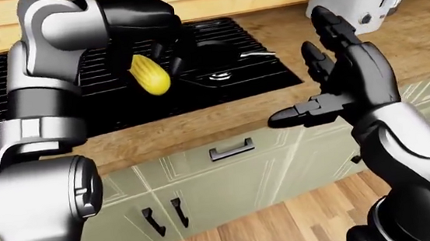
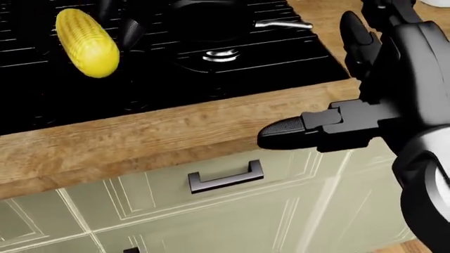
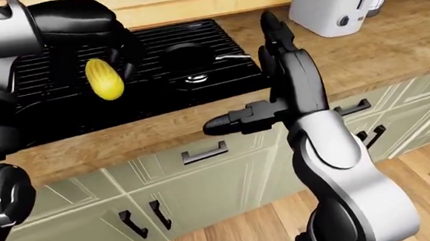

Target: Pick the corn from the plate and place it in the pan.

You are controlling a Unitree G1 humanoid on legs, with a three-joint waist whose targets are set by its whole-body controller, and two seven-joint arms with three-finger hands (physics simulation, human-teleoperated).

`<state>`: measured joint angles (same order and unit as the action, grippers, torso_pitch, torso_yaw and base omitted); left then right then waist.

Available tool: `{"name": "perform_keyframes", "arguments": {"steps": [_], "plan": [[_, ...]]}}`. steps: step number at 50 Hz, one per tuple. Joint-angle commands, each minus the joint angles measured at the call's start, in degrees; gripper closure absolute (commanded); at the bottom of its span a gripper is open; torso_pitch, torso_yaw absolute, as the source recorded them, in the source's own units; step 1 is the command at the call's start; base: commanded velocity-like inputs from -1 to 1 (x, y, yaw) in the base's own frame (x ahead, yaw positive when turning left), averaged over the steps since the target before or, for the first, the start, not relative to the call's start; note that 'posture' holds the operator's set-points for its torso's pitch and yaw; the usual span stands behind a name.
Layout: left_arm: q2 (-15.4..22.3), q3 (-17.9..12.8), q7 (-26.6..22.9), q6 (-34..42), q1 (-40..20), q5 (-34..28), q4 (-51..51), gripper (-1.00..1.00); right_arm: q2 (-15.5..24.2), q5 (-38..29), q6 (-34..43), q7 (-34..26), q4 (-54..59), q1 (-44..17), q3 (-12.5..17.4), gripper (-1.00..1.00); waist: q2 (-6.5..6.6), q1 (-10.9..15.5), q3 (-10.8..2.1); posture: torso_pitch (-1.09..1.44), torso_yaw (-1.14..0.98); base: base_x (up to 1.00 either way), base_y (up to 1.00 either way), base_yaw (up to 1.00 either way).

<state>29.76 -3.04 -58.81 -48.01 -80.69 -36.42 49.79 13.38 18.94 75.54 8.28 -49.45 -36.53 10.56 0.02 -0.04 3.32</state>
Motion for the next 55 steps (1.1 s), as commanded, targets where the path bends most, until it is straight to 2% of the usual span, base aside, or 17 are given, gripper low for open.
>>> {"name": "perform_keyframes", "arguments": {"steps": [1,12,19,22,26,29,31,32,34,41,43,45,46,47,48,50,55], "plan": [[0.58,-1.04,1.5,-0.11,-2.5,0.75,-1.68,0.95,0.5,-0.62,-2.13,-0.18,-1.22,-1.59,0.58,-1.0,-0.01,-0.03,-2.06,0.0,0.0,0.0,0.0,0.0],[0.37,-0.91,1.82,-0.06,-2.97,0.56,-1.17,0.95,0.28,-1.55,-2.53,-0.94,-1.21,-1.89,0.61,-1.0,-1.25,0.69,-1.9,0.0,0.0,0.02,0.0,0.0],[0.18,-1.0,1.24,0.52,-3.0,0.87,-1.86,0.95,0.16,-1.54,-1.06,-1.08,-2.07,-2.82,1.49,-1.0,-0.47,0.82,-2.5,0.0,0.0,0.03,0.0,0.0],[0.27,-1.03,1.1,0.54,-2.94,1.02,-2.04,0.95,0.02,-1.57,-1.23,-1.07,-2.0,-2.78,1.39,-1.0,-0.14,0.73,-0.97,0.0,0.0,0.17,0.0,0.0],[0.22,-1.04,1.18,0.63,-2.92,1.08,-1.99,0.95,0.01,-1.6,-1.47,-1.1,-1.9,-2.67,1.46,-1.0,0.31,0.47,-0.8,0.0,0.0,0.25,0.0,0.0],[0.15,-0.98,1.25,0.57,-2.84,1.01,-2.02,0.95,0.02,-1.56,-1.48,-1.14,-1.96,-2.64,1.56,-1.0,-1.23,0.71,-0.5,0.0,0.0,0.27,0.0,0.0],[0.17,-1.01,1.15,0.69,-2.88,1.1,-2.08,0.95,0.03,-1.65,-1.94,-1.18,-1.74,-2.38,1.32,-1.0,-4.15,0.79,-1.41,0.0,0.0,0.29,0.0,0.0],[0.17,-1.01,1.28,0.63,-2.84,1.05,-1.97,0.95,0.01,-1.71,-2.15,-1.18,-1.62,-2.26,1.28,-1.0,-2.19,0.28,-0.93,0.0,0.0,0.3,0.0,0.0],[0.22,-1.02,1.26,0.61,-2.86,1.1,-1.95,0.95,0.01,-1.75,-2.22,-1.18,-1.58,-2.25,1.19,-1.0,-3.17,0.46,-0.5,0.0,0.0,0.3,0.0,0.0],[0.22,-1.15,1.08,1.1,-2.65,1.42,-2.77,0.94,-0.07,-1.66,-0.81,-1.02,-2.44,-2.97,1.32,-1.0,-0.51,0.37,-0.27,0.0,0.0,0.3,0.0,0.0],[0.23,-1.11,1.21,1.01,-2.67,1.38,-2.62,0.94,-0.05,-1.72,-0.96,-1.05,-2.42,-2.81,1.29,-1.0,1.03,0.02,-0.6,0.0,0.0,0.31,0.0,0.0],[0.25,-1.03,1.45,0.76,-2.68,1.23,-2.2,0.94,-0.02,-1.88,-1.58,-1.16,-2.16,-2.39,1.11,-1.0,3.78,-0.44,-1.2,0.0,0.0,0.3,0.0,0.0],[0.27,-0.98,1.65,0.59,-2.71,1.08,-1.98,0.94,0.0,-1.91,-1.67,-1.21,-2.12,-2.33,1.09,-1.0,4.11,-0.89,-1.87,0.0,0.0,0.3,0.0,0.0],[0.24,-1.01,1.58,0.73,-2.91,1.13,-1.88,0.94,0.01,-1.96,-1.82,-1.26,-2.03,-2.25,1.08,-1.0,2.98,-0.12,-1.33,0.0,0.0,0.3,0.0,0.0],[0.22,-1.0,1.63,0.66,-2.89,1.12,-1.87,0.94,0.04,-2.07,-2.12,-1.31,-1.84,-2.05,0.93,-1.0,3.81,-0.41,-1.02,0.0,0.0,0.3,0.0,0.0],[0.17,-1.01,1.7,0.66,-2.87,1.13,-1.75,0.94,0.06,-2.22,-2.17,-1.32,-1.69,-2.05,0.87,-1.0,3.14,0.03,-1.07,0.0,0.0,0.3,0.0,0.0],[0.02,-1.01,1.57,0.86,-2.71,1.23,-2.1,0.95,0.03,-2.61,-1.69,-1.33,-1.84,-2.0,0.74,-1.0,-0.07,0.69,-0.24,0.0,0.0,0.1,0.0,0.0]]}}
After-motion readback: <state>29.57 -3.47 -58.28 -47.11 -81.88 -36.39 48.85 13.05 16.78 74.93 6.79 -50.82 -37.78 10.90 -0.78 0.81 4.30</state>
